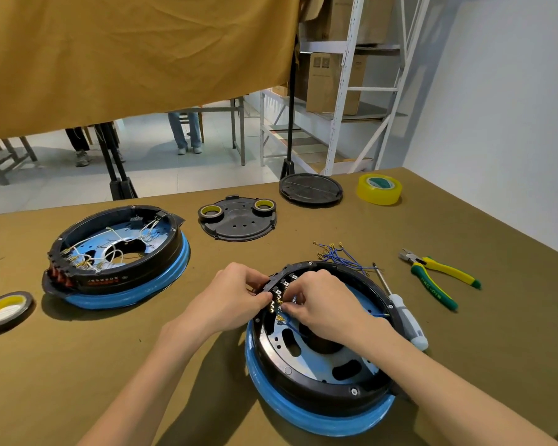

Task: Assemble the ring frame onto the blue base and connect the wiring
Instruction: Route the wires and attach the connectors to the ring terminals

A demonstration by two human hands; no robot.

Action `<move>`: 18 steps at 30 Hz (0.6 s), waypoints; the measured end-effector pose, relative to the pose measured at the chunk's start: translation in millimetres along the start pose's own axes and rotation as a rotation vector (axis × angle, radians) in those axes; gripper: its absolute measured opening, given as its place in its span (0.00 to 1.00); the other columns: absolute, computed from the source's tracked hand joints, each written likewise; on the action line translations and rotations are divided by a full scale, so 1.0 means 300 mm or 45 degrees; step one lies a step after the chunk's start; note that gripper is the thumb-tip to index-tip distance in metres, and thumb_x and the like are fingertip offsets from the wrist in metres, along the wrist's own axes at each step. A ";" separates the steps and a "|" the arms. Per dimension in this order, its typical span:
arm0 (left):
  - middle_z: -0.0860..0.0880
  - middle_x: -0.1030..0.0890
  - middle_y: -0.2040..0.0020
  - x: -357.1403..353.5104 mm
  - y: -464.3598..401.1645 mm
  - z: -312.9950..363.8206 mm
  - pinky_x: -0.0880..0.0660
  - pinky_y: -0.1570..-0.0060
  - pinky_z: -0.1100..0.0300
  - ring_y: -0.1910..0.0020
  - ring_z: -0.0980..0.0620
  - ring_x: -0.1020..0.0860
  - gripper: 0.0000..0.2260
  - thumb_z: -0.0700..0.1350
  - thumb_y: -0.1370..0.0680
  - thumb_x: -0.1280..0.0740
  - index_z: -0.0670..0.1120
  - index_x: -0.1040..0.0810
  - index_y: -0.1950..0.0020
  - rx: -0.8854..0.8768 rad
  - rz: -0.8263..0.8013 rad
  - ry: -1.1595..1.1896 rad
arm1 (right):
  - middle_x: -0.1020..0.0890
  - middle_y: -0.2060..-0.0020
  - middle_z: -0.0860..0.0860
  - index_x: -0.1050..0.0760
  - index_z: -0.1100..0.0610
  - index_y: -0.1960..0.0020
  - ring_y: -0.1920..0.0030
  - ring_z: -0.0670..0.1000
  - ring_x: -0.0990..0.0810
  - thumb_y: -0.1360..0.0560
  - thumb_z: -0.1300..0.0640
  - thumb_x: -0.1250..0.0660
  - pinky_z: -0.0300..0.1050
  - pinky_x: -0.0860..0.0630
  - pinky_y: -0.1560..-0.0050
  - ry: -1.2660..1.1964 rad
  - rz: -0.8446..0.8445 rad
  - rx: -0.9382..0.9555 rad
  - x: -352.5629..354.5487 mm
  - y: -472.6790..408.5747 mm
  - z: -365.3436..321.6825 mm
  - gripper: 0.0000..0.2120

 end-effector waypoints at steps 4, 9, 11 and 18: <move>0.55 0.16 0.45 -0.003 0.001 0.000 0.17 0.46 0.54 0.48 0.58 0.18 0.13 0.47 0.19 0.30 0.52 0.18 0.34 0.013 0.002 -0.011 | 0.17 0.62 0.48 0.14 0.48 0.50 0.60 0.51 0.19 0.23 0.48 0.29 0.47 0.21 0.58 -0.021 -0.022 0.021 0.009 -0.002 0.000 0.07; 0.58 0.17 0.51 -0.003 0.000 0.006 0.17 0.48 0.56 0.51 0.60 0.18 0.13 0.47 0.19 0.30 0.51 0.18 0.35 0.015 0.007 -0.010 | 0.20 0.67 0.45 0.14 0.49 0.53 0.67 0.46 0.25 0.23 0.50 0.28 0.38 0.37 0.70 -0.005 -0.031 0.062 0.024 -0.010 -0.004 0.05; 0.61 0.18 0.53 -0.004 0.001 0.008 0.17 0.50 0.58 0.52 0.61 0.18 0.12 0.47 0.19 0.30 0.52 0.17 0.35 0.015 0.006 -0.012 | 0.19 0.66 0.46 0.14 0.49 0.53 0.66 0.49 0.24 0.23 0.49 0.29 0.38 0.38 0.70 0.022 -0.016 0.072 0.026 -0.010 -0.007 0.06; 0.60 0.18 0.48 0.002 0.006 0.011 0.18 0.47 0.59 0.49 0.61 0.19 0.13 0.48 0.19 0.31 0.52 0.18 0.34 -0.002 -0.013 -0.021 | 0.16 0.62 0.50 0.15 0.50 0.52 0.59 0.55 0.19 0.22 0.46 0.32 0.46 0.24 0.58 0.082 0.007 0.026 0.015 -0.010 -0.018 0.10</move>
Point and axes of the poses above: each hand's wrist, its own y-axis away from the middle knuckle, its own x-axis out of the back of the hand, z = x × y, the point moved 2 cm from there along -y, towards the middle knuckle
